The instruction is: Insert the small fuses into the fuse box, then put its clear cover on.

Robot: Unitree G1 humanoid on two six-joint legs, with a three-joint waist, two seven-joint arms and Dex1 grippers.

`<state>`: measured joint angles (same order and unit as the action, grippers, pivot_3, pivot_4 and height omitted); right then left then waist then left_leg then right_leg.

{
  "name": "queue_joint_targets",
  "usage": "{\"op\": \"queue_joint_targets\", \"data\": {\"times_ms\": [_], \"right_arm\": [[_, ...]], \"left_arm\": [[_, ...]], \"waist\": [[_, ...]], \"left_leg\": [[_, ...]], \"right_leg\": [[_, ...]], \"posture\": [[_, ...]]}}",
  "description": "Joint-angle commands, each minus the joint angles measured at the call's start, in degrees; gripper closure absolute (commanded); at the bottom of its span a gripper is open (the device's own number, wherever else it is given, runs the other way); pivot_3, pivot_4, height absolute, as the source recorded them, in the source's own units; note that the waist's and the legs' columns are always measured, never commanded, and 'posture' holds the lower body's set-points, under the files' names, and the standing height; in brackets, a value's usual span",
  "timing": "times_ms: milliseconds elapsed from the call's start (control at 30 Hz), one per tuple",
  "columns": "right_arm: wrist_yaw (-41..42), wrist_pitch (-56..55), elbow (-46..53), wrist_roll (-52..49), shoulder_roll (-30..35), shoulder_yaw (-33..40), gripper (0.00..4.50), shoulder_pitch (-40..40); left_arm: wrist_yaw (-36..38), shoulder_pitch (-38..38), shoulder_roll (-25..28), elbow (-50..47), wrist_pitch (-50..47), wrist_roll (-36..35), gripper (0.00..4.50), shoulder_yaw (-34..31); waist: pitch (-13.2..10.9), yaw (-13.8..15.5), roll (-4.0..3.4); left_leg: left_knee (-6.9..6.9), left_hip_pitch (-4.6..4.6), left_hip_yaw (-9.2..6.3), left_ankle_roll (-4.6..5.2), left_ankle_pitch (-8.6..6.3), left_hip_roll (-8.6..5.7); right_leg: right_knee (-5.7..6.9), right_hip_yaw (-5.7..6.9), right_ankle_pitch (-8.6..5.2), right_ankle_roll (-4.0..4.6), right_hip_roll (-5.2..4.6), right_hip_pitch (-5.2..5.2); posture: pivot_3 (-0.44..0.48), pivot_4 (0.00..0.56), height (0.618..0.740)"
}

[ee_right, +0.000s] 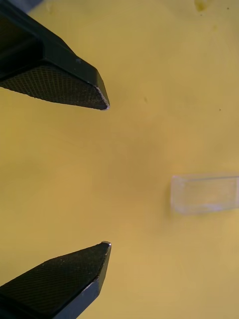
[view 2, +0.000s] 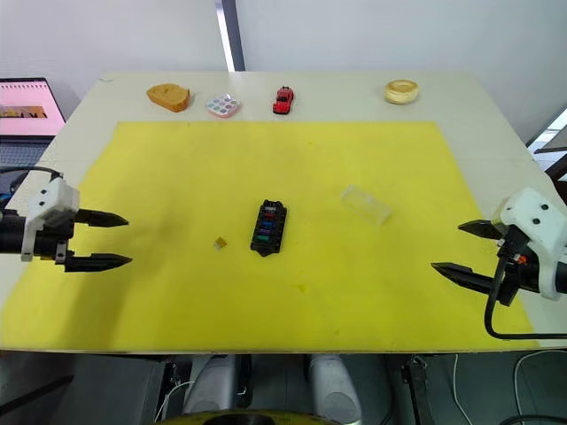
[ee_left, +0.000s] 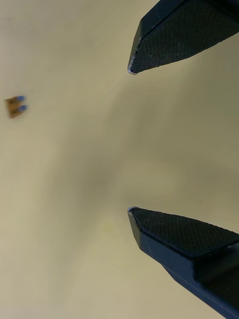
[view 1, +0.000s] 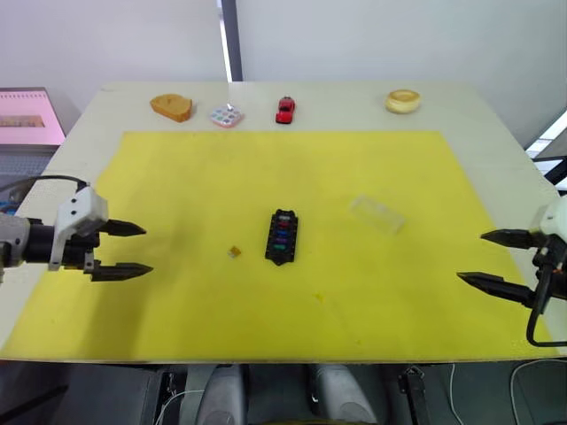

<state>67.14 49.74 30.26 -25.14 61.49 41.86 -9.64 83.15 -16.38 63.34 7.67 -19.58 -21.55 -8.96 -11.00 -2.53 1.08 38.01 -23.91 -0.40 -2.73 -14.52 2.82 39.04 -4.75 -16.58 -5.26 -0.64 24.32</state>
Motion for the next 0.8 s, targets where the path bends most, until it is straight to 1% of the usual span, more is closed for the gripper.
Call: {"op": "queue_joint_targets", "data": {"times_ms": [33, 200, 267, 333, 433, 500, 633, 800], "right_arm": [[-3.43, 0.31, 2.52, -3.06, 0.95, -1.74, 0.03, 5.16], [-8.92, 4.95, 6.82, -11.09, 0.7, -9.65, 0.03, 16.73], [-12.34, 7.24, 8.54, -15.48, -1.06, -15.16, 0.03, 24.45], [-14.92, 9.81, 9.92, -19.75, -2.62, -20.8, 0.03, 32.26], [-16.89, 12.17, 10.86, -22.43, -3.66, -27.77, 0.03, 39.2], [-18.78, 13.46, 11.01, -22.31, -5.17, -33.6, 0.03, 42.82], [-20.8, 12.79, 10.55, -19.75, -8.01, -41.68, 0.03, 46.79], [-20.82, 11.26, 9.44, -17.93, -9.2, -45.91, 0.03, 48.92]], "left_arm": [[-1.76, -3.25, -2.43, -0.44, -0.72, -0.22, 0.0, 1.8], [-3.53, -4.92, -8.03, -5.76, -12.43, -7.21, 0.0, 3.19], [-4.09, -6.05, -10.38, -7.5, -20.18, -11.1, 0.0, 4.75], [-3.62, -7.61, -11.67, -7.48, -26.0, -13.23, 0.0, 6.76], [-4.3, -10.08, -13.04, -6.21, -31.95, -14.64, 0.0, 8.87], [-3.71, -11.27, -13.63, -5.17, -33.84, -14.41, 0.0, 11.17], [-3.85, -15.05, -15.21, 0.77, -33.12, -11.42, 0.0, 14.68], [-2.38, -19.33, -17.51, 8.17, -31.62, -8.69, 0.0, 18.08]], "waist": [[0.0, -0.08, -0.01], [0.0, -0.07, 0.0], [0.0, -0.04, 0.0], [-0.01, -0.15, -0.01], [-0.01, -0.02, 0.01], [0.0, 0.0, 0.01], [0.0, 0.08, 0.0], [0.0, 0.17, 0.01]], "left_leg": [[0.0, 0.02, 0.03, 0.0, 0.0, 0.0], [-0.01, -0.01, 0.01, 0.0, 0.0, 0.01], [-0.01, -0.03, -0.01, 0.0, 0.0, 0.01], [0.02, -0.02, 0.0, 0.0, 0.0, 0.01], [0.02, -0.04, -0.09, 0.0, 0.0, 0.0], [0.02, -0.08, -0.11, 0.0, 0.0, 0.0], [0.03, -0.11, -0.11, 0.01, 0.0, -0.02], [0.08, -0.17, -0.13, 0.01, 0.0, -0.03]], "right_leg": [[0.0, -0.03, 0.0, -0.01, 0.0, 0.0], [0.02, -0.04, 0.02, -0.02, 0.02, 0.0], [0.02, -0.03, 0.02, -0.03, 0.01, 0.01], [0.03, -0.04, 0.02, -0.03, 0.01, 0.01], [0.05, 0.02, 0.02, -0.02, 0.03, 0.01], [0.04, 0.05, 0.02, -0.02, 0.02, 0.03], [0.05, 0.05, 0.02, -0.02, 0.0, 0.06], [0.05, 0.09, 0.02, -0.02, -0.01, 0.09]], "posture": [[0.0, 0.15, 0.74], [0.0, 0.15, 0.74], [0.0, 0.15, 0.74], [0.0, 0.15, 0.74], [0.0, 0.15, 0.74], [0.0, 0.15, 0.74], [0.0, 0.15, 0.74], [0.0, 0.15, 0.74]]}}
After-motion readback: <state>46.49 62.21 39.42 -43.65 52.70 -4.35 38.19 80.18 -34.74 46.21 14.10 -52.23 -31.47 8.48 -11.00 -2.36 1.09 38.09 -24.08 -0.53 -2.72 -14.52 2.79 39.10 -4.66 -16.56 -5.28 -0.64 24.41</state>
